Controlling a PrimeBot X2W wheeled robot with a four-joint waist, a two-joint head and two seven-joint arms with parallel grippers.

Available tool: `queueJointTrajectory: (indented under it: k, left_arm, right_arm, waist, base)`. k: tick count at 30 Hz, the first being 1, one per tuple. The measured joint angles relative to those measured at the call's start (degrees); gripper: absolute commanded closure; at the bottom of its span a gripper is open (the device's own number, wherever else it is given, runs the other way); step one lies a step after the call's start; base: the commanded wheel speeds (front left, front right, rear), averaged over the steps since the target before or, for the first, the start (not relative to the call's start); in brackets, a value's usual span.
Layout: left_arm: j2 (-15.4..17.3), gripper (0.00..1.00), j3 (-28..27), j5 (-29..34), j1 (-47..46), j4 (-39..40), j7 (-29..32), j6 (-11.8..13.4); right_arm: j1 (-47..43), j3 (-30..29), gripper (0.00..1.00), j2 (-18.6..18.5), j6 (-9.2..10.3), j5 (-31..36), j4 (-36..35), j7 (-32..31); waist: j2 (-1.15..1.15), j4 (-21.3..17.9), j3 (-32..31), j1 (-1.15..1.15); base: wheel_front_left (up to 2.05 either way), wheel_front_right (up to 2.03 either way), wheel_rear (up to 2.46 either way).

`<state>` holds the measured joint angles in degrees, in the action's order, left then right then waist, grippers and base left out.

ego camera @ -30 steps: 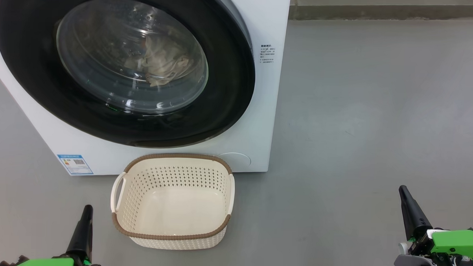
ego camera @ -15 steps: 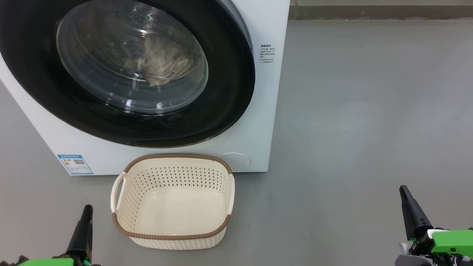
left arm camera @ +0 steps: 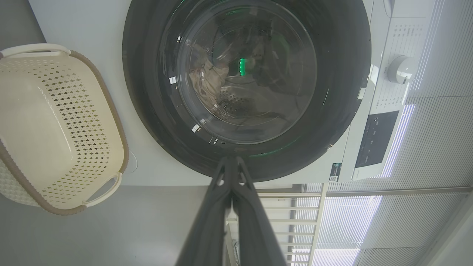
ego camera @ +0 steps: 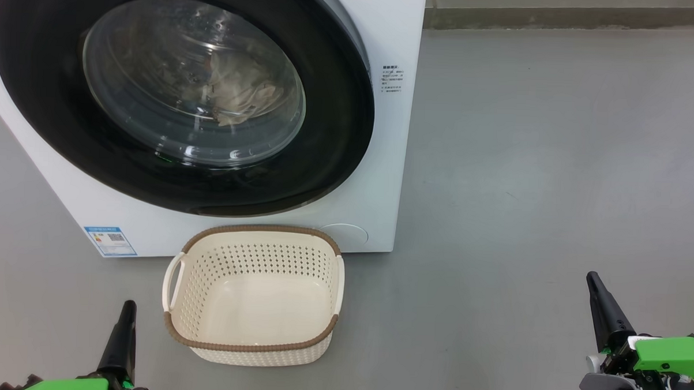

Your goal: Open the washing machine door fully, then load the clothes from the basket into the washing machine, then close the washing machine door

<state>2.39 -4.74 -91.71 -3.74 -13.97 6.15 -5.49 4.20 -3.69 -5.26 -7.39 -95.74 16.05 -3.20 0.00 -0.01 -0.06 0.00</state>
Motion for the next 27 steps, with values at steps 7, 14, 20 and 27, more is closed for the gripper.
queueJointTrajectory:
  k: [7,14,20,27]
  left_arm:
    - [0.0,1.0,0.0,0.0,0.0,0.0,0.0,0.0]
    - [0.0,1.0,0.0,0.0,0.0,0.0,0.0,0.0]
    - [0.0,1.0,0.0,0.0,0.0,0.0,0.0,0.0]
    - [0.0,1.0,0.0,0.0,0.0,0.0,0.0,0.0]
  right_arm:
    - [0.0,0.1,1.0,0.0,0.0,0.0,0.0,0.0]
    - [0.0,0.1,1.0,-0.1,0.0,0.0,0.0,0.1]
    - [0.0,0.2,1.0,-0.1,0.0,0.0,0.0,0.1]
    - [0.0,0.3,1.0,-0.2,0.0,0.0,0.0,0.1]
  waist:
    - [0.0,0.0,0.0,0.0]
    - [0.0,0.0,0.0,0.0]
    - [0.0,0.0,0.0,0.0]
    - [0.0,0.0,0.0,0.0]
  base:
    - [0.0,0.0,0.0]
    - [0.0,0.0,0.0]
    - [0.0,0.0,0.0]
    - [0.0,0.0,0.0]
